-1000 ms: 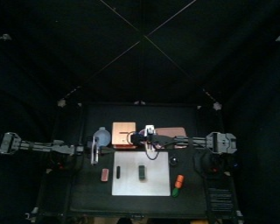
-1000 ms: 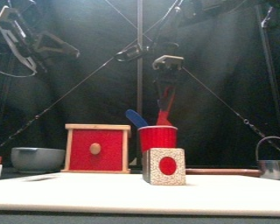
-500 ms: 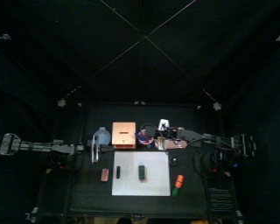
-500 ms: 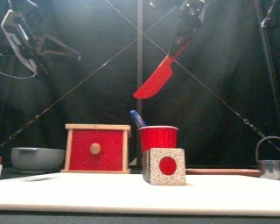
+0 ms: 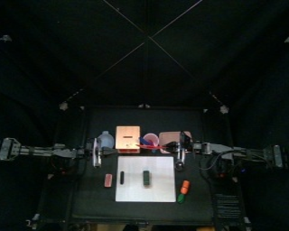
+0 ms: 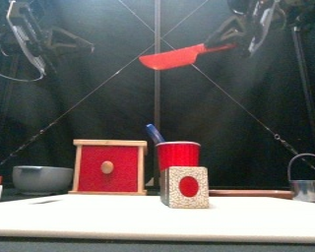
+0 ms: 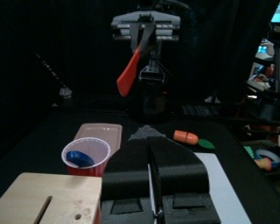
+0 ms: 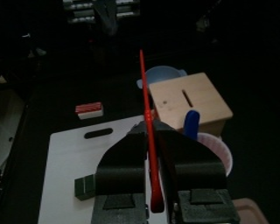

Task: Cut the sushi into 4 pieces with the knife
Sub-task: Grasp knife edge with left hand

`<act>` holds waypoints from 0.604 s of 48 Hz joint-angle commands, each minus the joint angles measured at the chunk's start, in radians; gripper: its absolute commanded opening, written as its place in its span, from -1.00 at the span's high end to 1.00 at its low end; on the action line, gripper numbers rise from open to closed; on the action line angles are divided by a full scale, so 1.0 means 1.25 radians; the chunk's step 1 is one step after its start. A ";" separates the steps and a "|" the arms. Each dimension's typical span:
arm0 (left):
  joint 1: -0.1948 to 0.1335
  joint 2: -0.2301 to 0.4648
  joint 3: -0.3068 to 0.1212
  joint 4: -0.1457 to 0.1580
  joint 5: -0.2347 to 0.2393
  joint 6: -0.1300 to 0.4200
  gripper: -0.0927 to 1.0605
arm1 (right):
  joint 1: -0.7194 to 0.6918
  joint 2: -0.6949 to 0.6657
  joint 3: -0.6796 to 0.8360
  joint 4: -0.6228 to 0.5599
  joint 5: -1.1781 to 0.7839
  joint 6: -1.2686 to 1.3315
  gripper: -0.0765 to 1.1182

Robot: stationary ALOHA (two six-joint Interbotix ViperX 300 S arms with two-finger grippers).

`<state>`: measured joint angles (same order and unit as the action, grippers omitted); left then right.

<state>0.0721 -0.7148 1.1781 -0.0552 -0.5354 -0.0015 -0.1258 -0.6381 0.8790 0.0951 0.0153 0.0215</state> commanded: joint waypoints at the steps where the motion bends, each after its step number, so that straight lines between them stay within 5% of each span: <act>1: -0.007 0.025 -0.044 -0.012 0.026 0.001 -0.11 | 0.026 0.023 -0.001 0.000 -0.026 -0.004 0.34; 10: -0.012 0.121 -0.107 -0.027 0.128 0.005 -0.82 | 0.034 0.082 -0.007 -0.034 -0.034 -0.005 0.34; 18: -0.023 0.216 -0.177 -0.013 0.187 0.007 -0.86 | 0.039 0.113 -0.013 -0.044 -0.040 -0.005 0.34; 29: -0.023 0.349 -0.229 0.047 0.196 0.007 -0.85 | 0.052 0.125 -0.015 -0.045 -0.044 -0.002 0.34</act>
<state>0.0445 -0.3145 0.9281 -0.0138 -0.2884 0.0061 -0.0660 -0.4740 0.8866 0.0399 -0.0291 0.0169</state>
